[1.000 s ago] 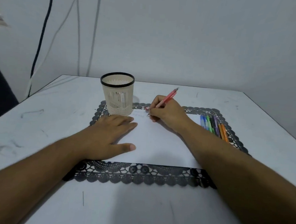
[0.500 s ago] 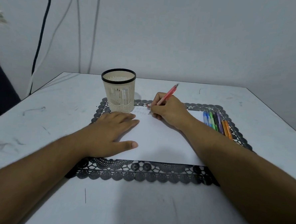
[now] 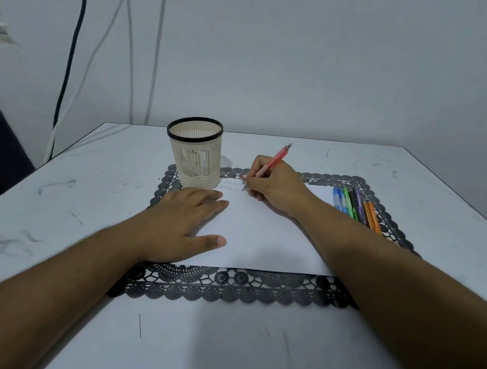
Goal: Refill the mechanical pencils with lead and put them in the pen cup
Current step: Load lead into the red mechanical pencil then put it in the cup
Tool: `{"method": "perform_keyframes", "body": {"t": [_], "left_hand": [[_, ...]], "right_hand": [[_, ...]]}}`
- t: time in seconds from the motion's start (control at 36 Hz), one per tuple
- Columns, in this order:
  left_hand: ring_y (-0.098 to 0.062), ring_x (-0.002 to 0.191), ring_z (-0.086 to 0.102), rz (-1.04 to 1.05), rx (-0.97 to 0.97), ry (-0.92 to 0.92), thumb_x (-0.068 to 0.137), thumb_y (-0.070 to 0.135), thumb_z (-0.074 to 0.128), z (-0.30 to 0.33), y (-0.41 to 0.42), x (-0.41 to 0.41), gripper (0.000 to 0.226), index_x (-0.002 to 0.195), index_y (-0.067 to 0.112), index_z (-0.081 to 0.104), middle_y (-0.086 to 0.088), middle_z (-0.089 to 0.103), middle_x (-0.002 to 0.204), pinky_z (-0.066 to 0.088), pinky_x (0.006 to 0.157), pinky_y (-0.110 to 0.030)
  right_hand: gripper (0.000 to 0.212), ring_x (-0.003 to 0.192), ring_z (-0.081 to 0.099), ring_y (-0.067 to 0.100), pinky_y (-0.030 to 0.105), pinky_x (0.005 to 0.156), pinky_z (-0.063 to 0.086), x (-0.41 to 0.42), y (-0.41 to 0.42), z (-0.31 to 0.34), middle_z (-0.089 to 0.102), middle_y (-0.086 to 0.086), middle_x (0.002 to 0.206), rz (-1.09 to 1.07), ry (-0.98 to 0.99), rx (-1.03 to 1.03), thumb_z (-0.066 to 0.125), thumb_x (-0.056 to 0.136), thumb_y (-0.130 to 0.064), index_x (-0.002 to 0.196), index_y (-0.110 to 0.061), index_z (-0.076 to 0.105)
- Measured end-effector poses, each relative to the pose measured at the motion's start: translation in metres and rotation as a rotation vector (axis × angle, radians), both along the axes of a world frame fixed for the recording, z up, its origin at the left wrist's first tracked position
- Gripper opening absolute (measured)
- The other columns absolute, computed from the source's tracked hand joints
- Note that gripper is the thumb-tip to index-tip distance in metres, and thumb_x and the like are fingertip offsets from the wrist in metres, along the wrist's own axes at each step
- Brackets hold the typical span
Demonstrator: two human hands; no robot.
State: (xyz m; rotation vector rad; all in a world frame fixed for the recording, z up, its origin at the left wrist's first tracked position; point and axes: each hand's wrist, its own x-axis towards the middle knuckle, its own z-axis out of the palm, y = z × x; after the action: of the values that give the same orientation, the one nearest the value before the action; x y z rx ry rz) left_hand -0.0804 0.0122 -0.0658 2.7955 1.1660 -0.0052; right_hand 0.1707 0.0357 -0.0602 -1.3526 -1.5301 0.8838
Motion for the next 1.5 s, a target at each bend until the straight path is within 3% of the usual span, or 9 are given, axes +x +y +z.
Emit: {"method": "perform_keyframes", "body": {"t": [0.17, 0.28, 0.53, 0.72, 0.97, 1.08, 1.19, 1.33, 1.5], "left_hand": [[-0.007, 0.153, 0.002, 0.003, -0.004, 0.001, 0.081, 0.088, 0.012, 0.000, -0.001, 0.000, 0.095, 0.162, 0.038, 0.015, 0.015, 0.009, 0.169, 0.010, 0.126, -0.042], [-0.006, 0.153, 0.001, 0.007, -0.011, 0.004, 0.080, 0.089, 0.010, 0.001, -0.001, 0.000, 0.096, 0.162, 0.039, 0.013, 0.016, 0.007, 0.169, 0.010, 0.127, -0.044], [-0.010, 0.154, 0.003, -0.006, 0.010, 0.009, 0.084, 0.088, 0.012, -0.002, 0.001, -0.001, 0.092, 0.162, 0.039, 0.013, 0.015, 0.007, 0.170, 0.009, 0.125, -0.040], [-0.010, 0.154, 0.003, -0.005, 0.007, 0.007, 0.083, 0.088, 0.012, -0.001, 0.000, 0.000, 0.093, 0.162, 0.039, 0.013, 0.014, 0.007, 0.170, 0.009, 0.124, -0.039], [-0.008, 0.154, 0.003, -0.004, -0.003, -0.002, 0.083, 0.088, 0.013, -0.001, 0.001, -0.001, 0.093, 0.162, 0.039, 0.014, 0.016, 0.008, 0.169, 0.010, 0.126, -0.041], [-0.009, 0.154, 0.002, -0.002, 0.000, 0.007, 0.083, 0.089, 0.012, -0.002, 0.001, 0.000, 0.093, 0.162, 0.039, 0.013, 0.016, 0.007, 0.169, 0.011, 0.126, -0.043], [-0.009, 0.154, 0.003, 0.000, 0.003, 0.007, 0.083, 0.088, 0.012, -0.002, 0.000, -0.001, 0.093, 0.162, 0.039, 0.013, 0.015, 0.007, 0.169, 0.011, 0.126, -0.043], [-0.008, 0.154, 0.002, 0.001, 0.000, 0.009, 0.083, 0.089, 0.011, -0.001, 0.000, -0.001, 0.093, 0.162, 0.040, 0.012, 0.017, 0.006, 0.169, 0.011, 0.127, -0.043], [-0.007, 0.154, 0.002, 0.000, -0.003, 0.003, 0.082, 0.088, 0.012, 0.000, 0.000, 0.000, 0.094, 0.162, 0.039, 0.013, 0.017, 0.007, 0.169, 0.010, 0.126, -0.040]], "right_hand": [[0.015, 0.062, 0.061, 0.023, 0.034, 0.056, 0.048, 0.001, -0.001, 0.001, 0.062, 0.022, 0.072, -0.030, 0.022, 0.010, 0.065, 0.089, 0.002, 0.079, -0.004, 0.056], [0.018, 0.062, 0.060, 0.018, 0.026, 0.057, 0.049, -0.001, -0.003, 0.002, 0.061, 0.010, 0.067, 0.004, 0.037, -0.032, 0.066, 0.087, 0.002, 0.075, -0.008, 0.057], [0.023, 0.060, 0.049, 0.023, 0.025, 0.050, 0.043, 0.005, -0.006, 0.005, 0.053, 0.006, 0.059, -0.023, 0.160, -0.003, 0.060, 0.089, 0.011, 0.074, -0.004, 0.053], [0.018, 0.062, 0.051, 0.019, 0.021, 0.053, 0.046, 0.004, -0.007, 0.004, 0.049, 0.014, 0.073, -0.016, 0.099, -0.024, 0.062, 0.090, 0.006, 0.078, -0.004, 0.054], [0.019, 0.055, 0.063, 0.001, 0.019, 0.050, 0.046, 0.003, -0.009, 0.007, 0.055, 0.014, 0.071, -0.039, 0.072, -0.001, 0.062, 0.093, 0.009, 0.080, -0.004, 0.054], [0.019, 0.062, 0.065, 0.004, 0.025, 0.059, 0.052, 0.004, -0.009, 0.006, 0.055, 0.016, 0.075, -0.042, 0.047, -0.023, 0.064, 0.091, 0.005, 0.079, -0.004, 0.054], [0.015, 0.073, 0.054, 0.022, 0.021, 0.057, 0.051, 0.002, -0.011, 0.008, 0.050, 0.017, 0.077, -0.044, 0.061, -0.033, 0.061, 0.091, 0.006, 0.081, -0.003, 0.055], [0.016, 0.062, 0.062, 0.007, 0.020, 0.056, 0.050, 0.000, -0.012, 0.008, 0.050, 0.014, 0.074, -0.033, 0.047, -0.004, 0.061, 0.093, 0.006, 0.081, -0.003, 0.054], [0.015, 0.069, 0.055, 0.021, 0.019, 0.052, 0.047, 0.001, -0.013, 0.010, 0.049, 0.017, 0.076, -0.068, 0.051, -0.010, 0.060, 0.091, 0.007, 0.082, -0.003, 0.055]]}}
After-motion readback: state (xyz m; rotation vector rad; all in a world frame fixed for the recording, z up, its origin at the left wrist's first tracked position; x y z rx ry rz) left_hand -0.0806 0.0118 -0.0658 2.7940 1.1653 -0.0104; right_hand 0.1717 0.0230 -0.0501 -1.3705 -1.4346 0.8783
